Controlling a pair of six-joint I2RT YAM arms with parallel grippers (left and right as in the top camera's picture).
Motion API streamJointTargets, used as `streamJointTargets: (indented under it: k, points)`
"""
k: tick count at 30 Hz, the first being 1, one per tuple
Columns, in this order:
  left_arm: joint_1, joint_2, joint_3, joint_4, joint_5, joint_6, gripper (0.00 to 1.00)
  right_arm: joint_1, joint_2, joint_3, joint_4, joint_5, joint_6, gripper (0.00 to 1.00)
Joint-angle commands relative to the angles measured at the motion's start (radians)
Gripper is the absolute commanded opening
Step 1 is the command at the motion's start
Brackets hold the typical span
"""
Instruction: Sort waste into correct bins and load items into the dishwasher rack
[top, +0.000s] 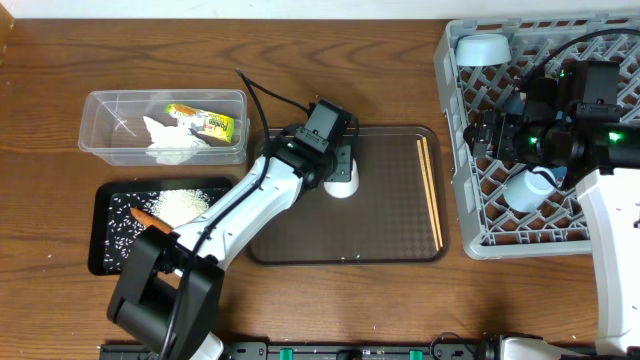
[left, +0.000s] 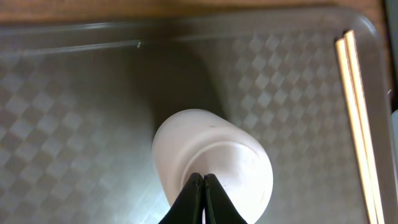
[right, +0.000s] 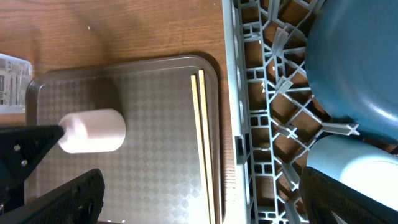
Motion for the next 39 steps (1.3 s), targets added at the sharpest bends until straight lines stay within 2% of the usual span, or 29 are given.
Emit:
streamJointTargets:
  k: [1,3,5,8,11,14,16,17,26,29,39]
  points:
    - [0.007,0.037,-0.065,-0.09,-0.02,0.016,0.06,0.016,-0.005,0.001,0.0,0.002,0.004,0.99]
    - [0.007,0.008,-0.065,-0.108,-0.02,0.016,0.11,0.016,-0.005,0.001,0.0,0.002,0.004,0.99]
    - [0.007,-0.018,-0.065,-0.127,-0.02,0.016,0.22,0.016,-0.005,0.001,0.0,0.002,0.004,0.99]
    - [0.007,-0.05,-0.065,-0.155,-0.02,0.017,0.31,0.016,-0.005,0.001,-0.001,0.002,0.004,0.99]
    - [0.007,-0.069,-0.065,-0.177,-0.02,0.017,0.45,0.016,-0.005,0.001,0.0,0.002,0.004,0.99]
    - [0.007,-0.074,-0.065,-0.187,-0.019,0.016,0.51,0.016,-0.005,0.001,0.0,0.002,0.004,0.99]
    - [0.007,-0.074,-0.065,-0.189,-0.011,0.016,0.65,0.016,-0.005,0.001,0.0,0.002,0.004,0.99]
    - [0.007,-0.074,-0.065,-0.189,-0.003,0.017,0.68,0.016,-0.005,0.001,0.0,0.002,0.004,0.99]
    - [0.007,-0.116,-0.037,-0.203,0.025,0.016,0.82,0.016,-0.005,0.001,0.0,0.002,0.004,0.99]
    - [0.007,-0.168,-0.01,-0.2,0.022,0.017,0.84,0.016,-0.005,0.001,0.0,0.002,0.004,0.99]
    - [0.007,-0.321,0.029,-0.229,-0.092,0.016,0.93,0.016,-0.005,0.001,0.0,0.002,0.004,0.99]
